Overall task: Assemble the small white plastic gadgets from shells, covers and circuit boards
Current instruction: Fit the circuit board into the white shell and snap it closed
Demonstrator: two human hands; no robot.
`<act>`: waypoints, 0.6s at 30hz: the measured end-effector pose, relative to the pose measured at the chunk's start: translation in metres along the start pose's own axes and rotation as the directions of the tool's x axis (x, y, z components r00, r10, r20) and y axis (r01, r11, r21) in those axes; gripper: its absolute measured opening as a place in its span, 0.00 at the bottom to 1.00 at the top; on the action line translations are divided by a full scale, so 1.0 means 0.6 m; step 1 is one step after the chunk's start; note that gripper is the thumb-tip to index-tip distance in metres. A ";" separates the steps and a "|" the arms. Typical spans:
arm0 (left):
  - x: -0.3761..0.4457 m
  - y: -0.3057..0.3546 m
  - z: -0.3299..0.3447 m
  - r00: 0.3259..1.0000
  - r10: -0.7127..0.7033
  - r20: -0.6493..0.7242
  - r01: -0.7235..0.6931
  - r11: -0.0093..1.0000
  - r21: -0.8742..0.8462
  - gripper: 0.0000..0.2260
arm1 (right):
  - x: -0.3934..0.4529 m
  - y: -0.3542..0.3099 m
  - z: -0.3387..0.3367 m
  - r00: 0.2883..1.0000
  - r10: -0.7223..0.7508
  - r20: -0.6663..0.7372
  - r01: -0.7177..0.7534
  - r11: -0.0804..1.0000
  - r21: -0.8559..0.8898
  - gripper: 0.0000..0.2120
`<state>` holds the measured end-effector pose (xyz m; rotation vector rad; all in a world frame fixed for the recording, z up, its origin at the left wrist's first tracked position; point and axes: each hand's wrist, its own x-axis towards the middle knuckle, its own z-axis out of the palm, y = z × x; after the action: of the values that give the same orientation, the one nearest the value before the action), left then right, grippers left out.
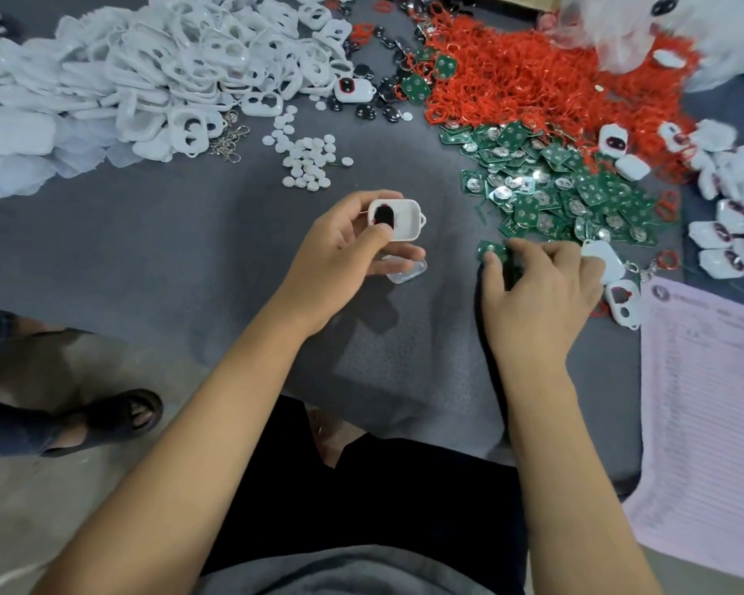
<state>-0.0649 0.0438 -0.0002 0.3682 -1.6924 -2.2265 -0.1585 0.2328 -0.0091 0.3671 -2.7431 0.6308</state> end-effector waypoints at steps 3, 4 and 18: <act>0.000 0.001 -0.009 0.997 -0.027 -0.066 0.021 0.996 -0.082 0.15 | 0.006 -0.005 0.001 0.997 -0.073 -0.015 0.074 0.984 0.160 0.11; 0.000 0.001 -0.012 0.996 -0.026 -0.089 0.016 0.994 -0.105 0.15 | 0.006 -0.009 0.000 0.992 -0.124 -0.021 0.126 0.962 0.242 0.09; 0.013 0.009 -0.019 0.986 -0.077 -0.146 0.052 0.984 -0.172 0.16 | -0.004 -0.045 0.012 0.870 -0.493 -0.001 0.458 0.806 0.375 0.10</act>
<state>-0.0670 0.0296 0.0018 0.5434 -1.4237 -2.3022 -0.1492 0.2065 -0.0056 1.1602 -2.4463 0.9915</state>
